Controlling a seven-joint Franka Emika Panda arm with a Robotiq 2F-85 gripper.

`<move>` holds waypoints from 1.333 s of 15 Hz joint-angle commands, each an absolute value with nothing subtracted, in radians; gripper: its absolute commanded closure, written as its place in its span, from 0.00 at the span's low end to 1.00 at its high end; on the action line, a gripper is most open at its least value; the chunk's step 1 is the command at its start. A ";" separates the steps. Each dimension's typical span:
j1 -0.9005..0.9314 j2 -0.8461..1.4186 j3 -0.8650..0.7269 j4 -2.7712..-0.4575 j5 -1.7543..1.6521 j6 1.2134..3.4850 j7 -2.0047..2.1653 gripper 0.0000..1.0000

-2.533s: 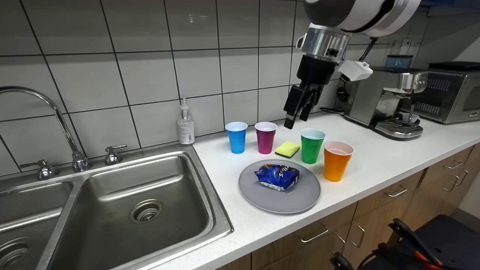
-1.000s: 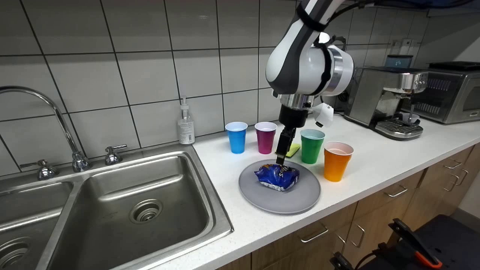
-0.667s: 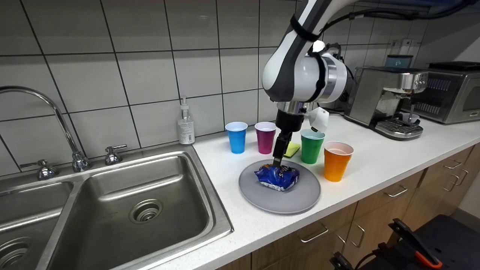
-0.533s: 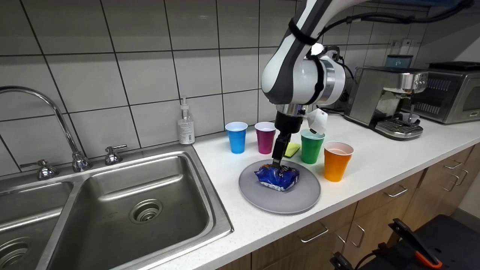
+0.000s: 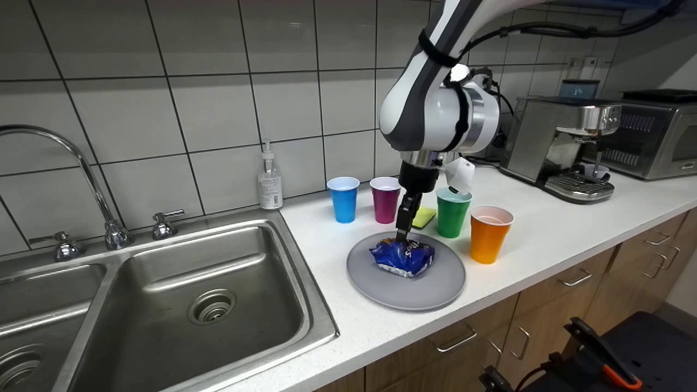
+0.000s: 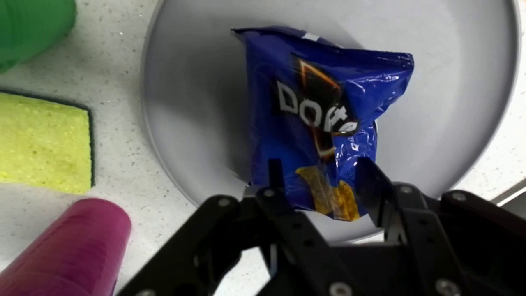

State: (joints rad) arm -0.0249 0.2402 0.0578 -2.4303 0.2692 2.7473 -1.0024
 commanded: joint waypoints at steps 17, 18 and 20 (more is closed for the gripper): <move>-0.061 0.274 0.082 -2.421 0.156 2.757 -0.940 0.34; -0.062 0.274 0.083 -2.421 0.157 2.756 -0.938 0.44; -0.063 0.272 0.083 -2.422 0.157 2.755 -0.933 0.60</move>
